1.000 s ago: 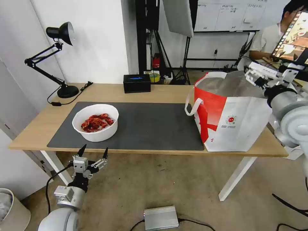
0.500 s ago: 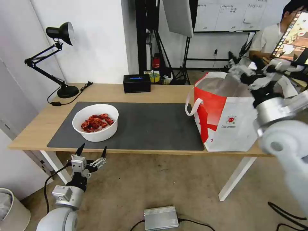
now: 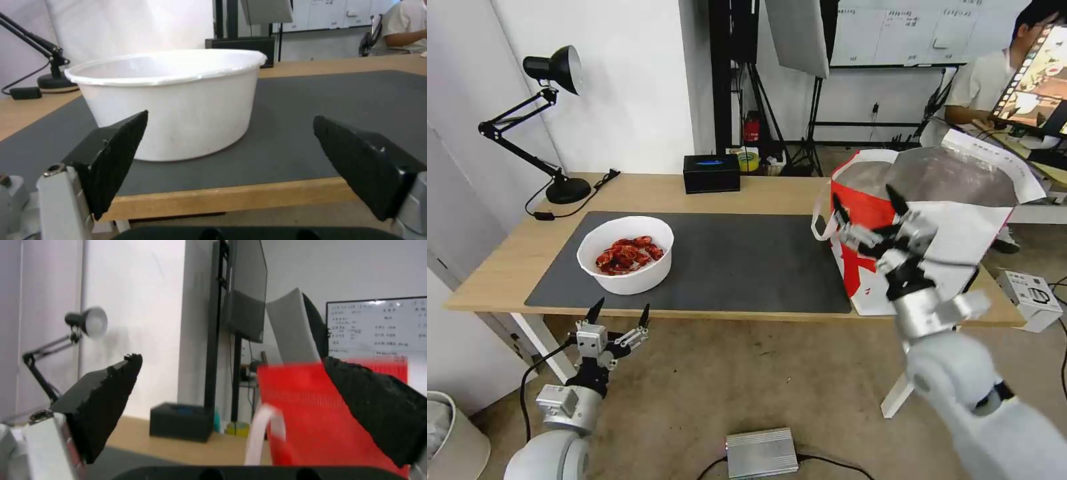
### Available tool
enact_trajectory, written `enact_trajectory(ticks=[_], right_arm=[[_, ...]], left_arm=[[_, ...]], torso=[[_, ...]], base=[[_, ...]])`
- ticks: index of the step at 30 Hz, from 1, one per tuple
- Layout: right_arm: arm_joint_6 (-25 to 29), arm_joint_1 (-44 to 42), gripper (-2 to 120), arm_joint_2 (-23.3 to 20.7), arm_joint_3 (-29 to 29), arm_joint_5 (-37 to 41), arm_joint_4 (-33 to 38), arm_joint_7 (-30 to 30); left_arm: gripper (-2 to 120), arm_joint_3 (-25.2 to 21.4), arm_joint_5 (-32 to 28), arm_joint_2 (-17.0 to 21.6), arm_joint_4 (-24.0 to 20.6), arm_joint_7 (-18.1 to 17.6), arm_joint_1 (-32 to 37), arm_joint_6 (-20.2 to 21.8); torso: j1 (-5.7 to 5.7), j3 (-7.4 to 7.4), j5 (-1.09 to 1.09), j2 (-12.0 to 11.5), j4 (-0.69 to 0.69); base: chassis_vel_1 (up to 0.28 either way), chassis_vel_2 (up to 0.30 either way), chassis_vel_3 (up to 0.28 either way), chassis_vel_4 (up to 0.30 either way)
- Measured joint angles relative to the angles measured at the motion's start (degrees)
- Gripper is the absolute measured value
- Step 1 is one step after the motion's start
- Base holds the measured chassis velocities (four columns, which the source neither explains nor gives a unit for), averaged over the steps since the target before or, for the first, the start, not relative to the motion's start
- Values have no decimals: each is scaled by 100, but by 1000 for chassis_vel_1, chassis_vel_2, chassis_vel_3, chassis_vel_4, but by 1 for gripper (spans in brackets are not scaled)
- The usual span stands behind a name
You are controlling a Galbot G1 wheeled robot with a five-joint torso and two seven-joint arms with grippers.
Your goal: Pick up the trash from the table and place it into the takeout bag.
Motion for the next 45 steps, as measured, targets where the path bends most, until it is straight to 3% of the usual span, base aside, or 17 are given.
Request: enact_trajectory(ticks=[9,18,29,45], right_arm=[[374,-649,100,667,133,-655,-290,-155],[446,-1196,100,1015,70,-989,-370,50],[-537,-1608,100,1101,-176,-1134,182,633],[-599,-1811,100,1090,-319,-1227,208,513]], left_arm=[[100,-6,-2,-33,20,-2,-4,0],[100,-53,-38,-34,106,6,-11,-42],[100,-76,-70,-53,96,13,-72,-43],[100,-73,-59,-151,35,13,-90,-13]], torso=[[0,0,-1,0,0],[0,0,-1,0,0],[0,1,-1,0,0],[0,0,0,-1,0]], base=[[0,0,0,0],[0,0,0,0],[0,0,0,0],[0,0,0,0]])
